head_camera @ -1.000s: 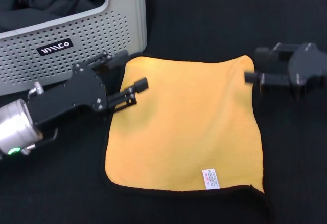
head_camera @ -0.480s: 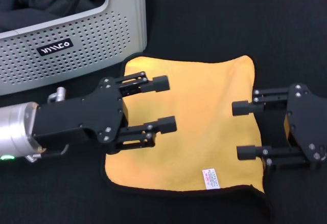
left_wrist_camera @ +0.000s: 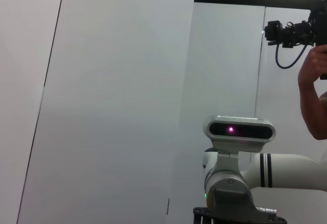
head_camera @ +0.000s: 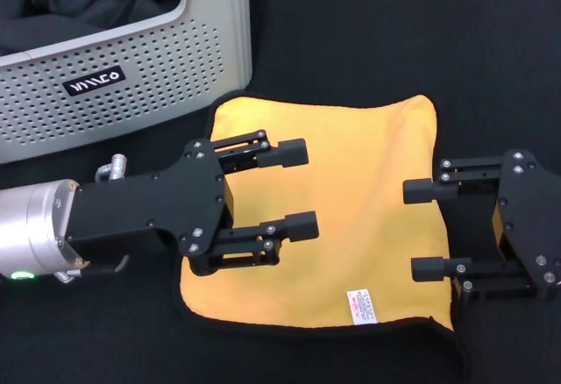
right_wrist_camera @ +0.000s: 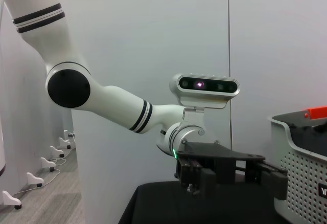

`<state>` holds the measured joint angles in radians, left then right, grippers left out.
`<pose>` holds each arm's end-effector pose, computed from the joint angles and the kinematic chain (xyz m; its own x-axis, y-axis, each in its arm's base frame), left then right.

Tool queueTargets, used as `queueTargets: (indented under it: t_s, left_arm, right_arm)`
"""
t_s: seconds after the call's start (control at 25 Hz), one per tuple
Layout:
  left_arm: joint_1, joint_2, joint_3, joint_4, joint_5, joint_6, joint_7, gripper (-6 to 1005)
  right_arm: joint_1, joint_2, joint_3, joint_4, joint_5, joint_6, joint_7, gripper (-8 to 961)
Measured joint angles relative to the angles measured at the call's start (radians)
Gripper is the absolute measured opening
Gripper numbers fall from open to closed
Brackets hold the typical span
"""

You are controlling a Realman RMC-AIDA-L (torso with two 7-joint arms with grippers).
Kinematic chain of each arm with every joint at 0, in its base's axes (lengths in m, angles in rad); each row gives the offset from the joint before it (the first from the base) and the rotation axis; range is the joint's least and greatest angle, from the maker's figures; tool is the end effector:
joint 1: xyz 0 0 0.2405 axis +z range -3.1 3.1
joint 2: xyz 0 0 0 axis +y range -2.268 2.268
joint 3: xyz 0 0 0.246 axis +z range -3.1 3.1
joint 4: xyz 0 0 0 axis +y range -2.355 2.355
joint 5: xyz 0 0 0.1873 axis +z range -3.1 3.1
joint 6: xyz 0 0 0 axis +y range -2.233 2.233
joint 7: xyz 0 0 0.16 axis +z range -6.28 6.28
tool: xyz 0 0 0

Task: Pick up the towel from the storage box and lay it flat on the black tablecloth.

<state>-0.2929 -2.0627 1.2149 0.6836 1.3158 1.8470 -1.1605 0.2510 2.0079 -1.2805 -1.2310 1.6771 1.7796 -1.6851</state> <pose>-0.1891 0.2296 -0.0027 0.5809 0.1178 0.8054 0.1614 -0.9865 0.0278 0.1568 0.2354 0.0253 0.8150 0.0263 -0.5788 0.0330 -0.9995 0.0011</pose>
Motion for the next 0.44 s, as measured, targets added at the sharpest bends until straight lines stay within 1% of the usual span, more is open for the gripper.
queueTargets:
  t_s: [0.16,0.44]
  left_arm:
    - [0.004,-0.004,0.0,0.0,0.0,0.001,0.001,723]
    - [0.005,-0.004,0.0,-0.007,0.001,0.012,0.002,723]
  right_arm:
    - [0.0,0.0,-0.002,0.006,0.0,0.0,-0.007,632]
    - [-0.002,0.003,-0.016,0.026,0.001,0.0,-0.025,632]
